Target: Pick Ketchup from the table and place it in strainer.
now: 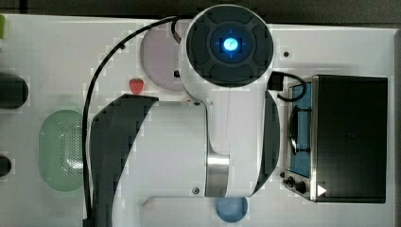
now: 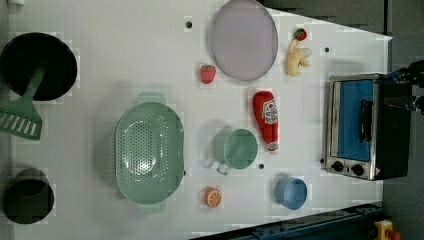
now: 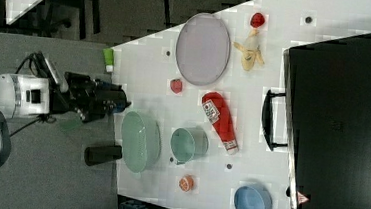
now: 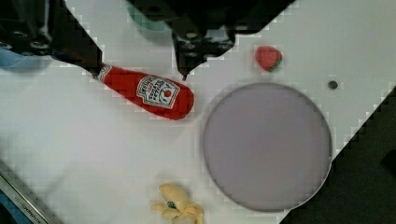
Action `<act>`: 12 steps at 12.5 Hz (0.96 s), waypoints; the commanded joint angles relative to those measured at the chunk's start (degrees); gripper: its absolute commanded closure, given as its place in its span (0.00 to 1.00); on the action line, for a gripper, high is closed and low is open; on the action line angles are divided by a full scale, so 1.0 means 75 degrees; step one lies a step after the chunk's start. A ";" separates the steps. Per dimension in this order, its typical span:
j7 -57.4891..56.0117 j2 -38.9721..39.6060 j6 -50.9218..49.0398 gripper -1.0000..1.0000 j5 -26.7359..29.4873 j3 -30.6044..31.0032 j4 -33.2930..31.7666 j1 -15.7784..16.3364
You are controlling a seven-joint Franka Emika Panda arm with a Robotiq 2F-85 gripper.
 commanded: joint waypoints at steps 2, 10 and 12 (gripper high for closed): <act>-0.0015 -0.0961 -0.1309 0.10 0.0178 0.0210 0.0046 -0.0752; -0.3835 -0.0232 -0.0058 0.00 0.0178 0.0332 -0.0920 -0.0720; -0.5516 0.0008 0.0582 0.00 0.0178 0.0368 -0.1310 -0.0691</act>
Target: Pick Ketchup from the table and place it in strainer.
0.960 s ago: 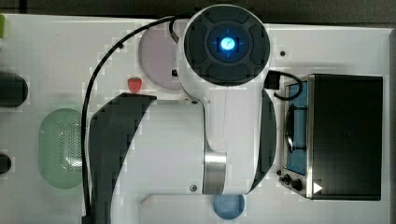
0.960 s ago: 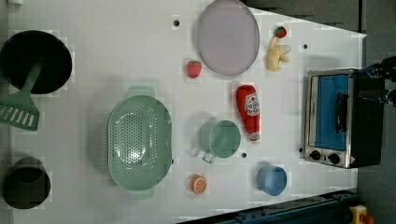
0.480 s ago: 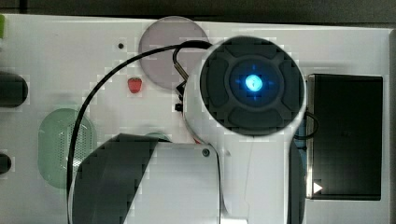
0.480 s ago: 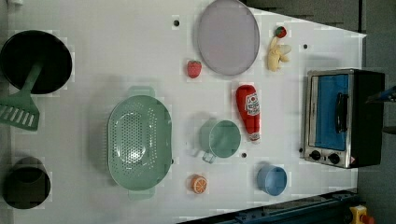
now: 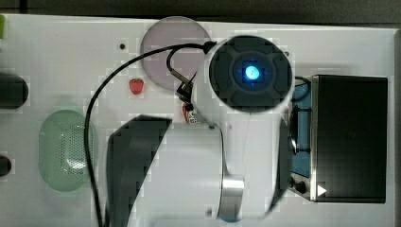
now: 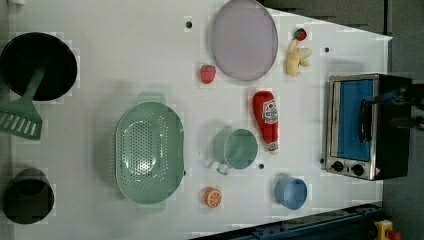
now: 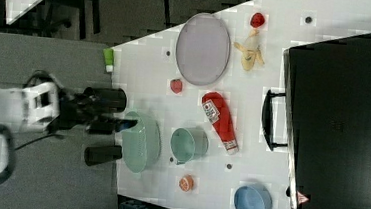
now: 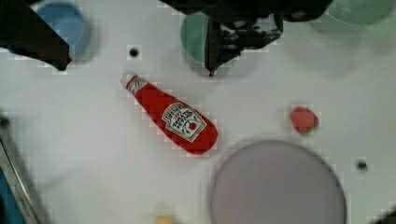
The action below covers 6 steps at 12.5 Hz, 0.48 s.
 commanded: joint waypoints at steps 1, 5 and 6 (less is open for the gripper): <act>-0.3370 0.0458 0.0840 0.00 -0.0018 0.0105 -0.0722 -0.0137; -0.5765 0.0813 0.2778 0.00 -0.0018 0.0259 -0.1753 -0.0132; -0.5792 0.0910 0.3225 0.00 -0.0018 0.0273 -0.2023 -0.0128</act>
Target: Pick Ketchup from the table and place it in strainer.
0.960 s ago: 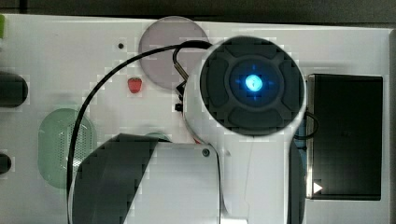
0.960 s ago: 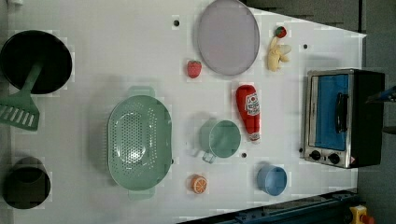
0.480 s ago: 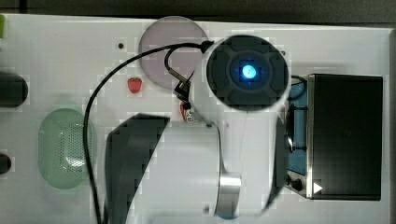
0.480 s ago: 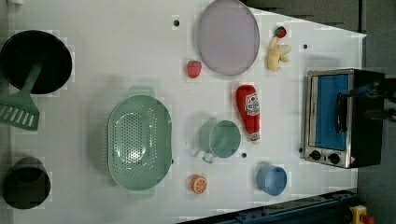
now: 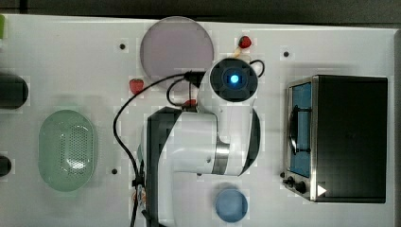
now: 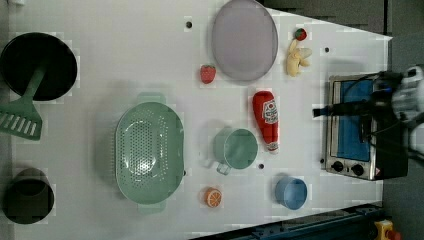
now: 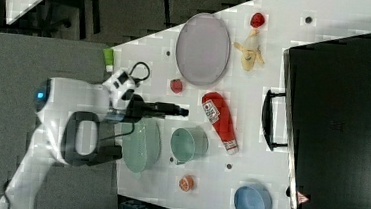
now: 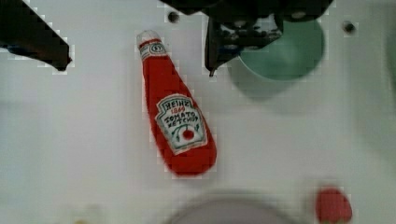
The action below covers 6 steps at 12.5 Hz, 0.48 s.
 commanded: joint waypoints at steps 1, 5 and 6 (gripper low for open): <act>-0.1547 0.0008 0.1215 0.00 -0.0021 0.0260 -0.0356 -0.0079; -0.1545 0.0596 0.2161 0.00 -0.0122 0.0335 -0.1002 -0.0056; -0.1512 0.0762 0.2383 0.00 -0.0352 0.0335 -0.1091 -0.0048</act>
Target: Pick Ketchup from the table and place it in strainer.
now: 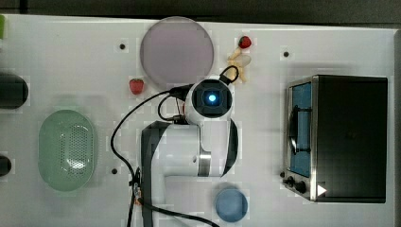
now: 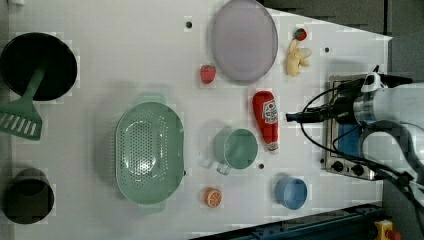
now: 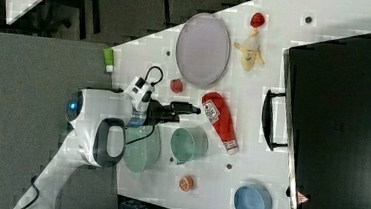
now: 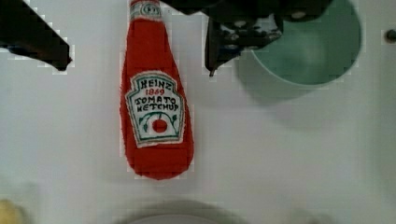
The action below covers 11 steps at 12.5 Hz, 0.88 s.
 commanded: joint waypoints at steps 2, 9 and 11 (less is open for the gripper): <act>-0.0304 0.0594 0.0928 0.00 -0.0737 0.0043 -0.0232 -0.0123; -0.0007 0.1666 0.2492 0.00 -0.0736 0.0066 -0.0638 0.0031; 0.0103 0.1909 0.2712 0.00 -0.0736 0.0054 -0.0738 0.0034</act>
